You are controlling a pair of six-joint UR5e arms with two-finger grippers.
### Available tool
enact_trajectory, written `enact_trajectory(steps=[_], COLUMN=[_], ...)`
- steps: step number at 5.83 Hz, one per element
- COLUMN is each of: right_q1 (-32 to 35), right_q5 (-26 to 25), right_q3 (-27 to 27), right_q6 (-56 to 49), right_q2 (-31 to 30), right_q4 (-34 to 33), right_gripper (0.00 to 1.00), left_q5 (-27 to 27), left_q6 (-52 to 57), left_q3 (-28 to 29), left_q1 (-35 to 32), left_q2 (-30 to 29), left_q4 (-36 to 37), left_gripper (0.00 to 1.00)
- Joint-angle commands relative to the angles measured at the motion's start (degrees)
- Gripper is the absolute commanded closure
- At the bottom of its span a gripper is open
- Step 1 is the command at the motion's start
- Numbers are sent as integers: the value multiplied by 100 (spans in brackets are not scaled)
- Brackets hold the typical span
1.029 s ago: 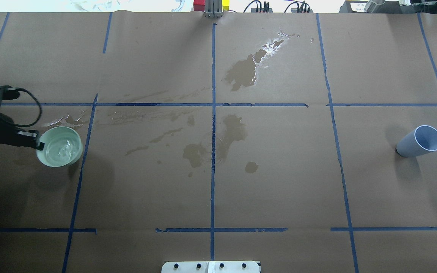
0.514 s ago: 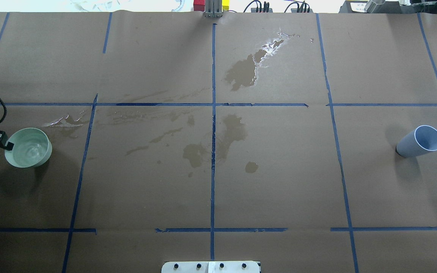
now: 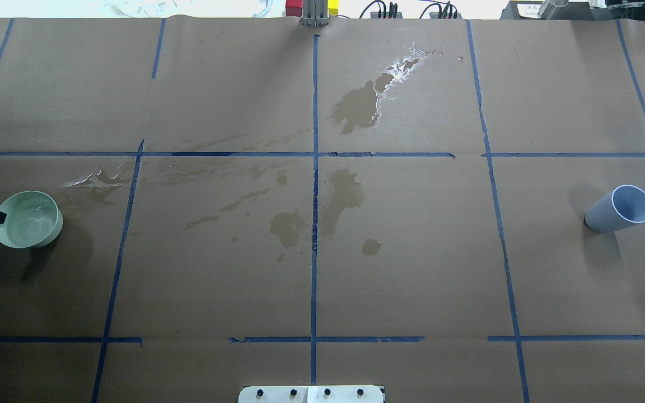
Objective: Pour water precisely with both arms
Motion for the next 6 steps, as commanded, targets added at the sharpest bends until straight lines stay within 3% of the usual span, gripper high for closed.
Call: enact_trajectory(steps=[1,2,3,4,5,6], right_q1=[7,7,7,-2,-46,-229], right_q5=[0,0,0,0,0,0], right_q3=[19,19,19,19,19,10], right_q6=[0,0,0,0,0,0], right_q2=[-7,-7,-7,-7,-7,10], right_q4=[0,0,0,0,0,-131], right_gripper=[0,0,0,0,0,0], left_q5=[-1,-10,-1,-1,8,8], left_q6=[42,33,24,16,7,42], left_q3=[157,158,158,97,-34,-357], left_q1=[-6,-6,-15,-23,-154,-634], left_q2=[-42,-59,-68,-68,-68,1], left_q4=[-28,-28,-19,-28,-37,-2], left_gripper=[92,71,32,13,0,0])
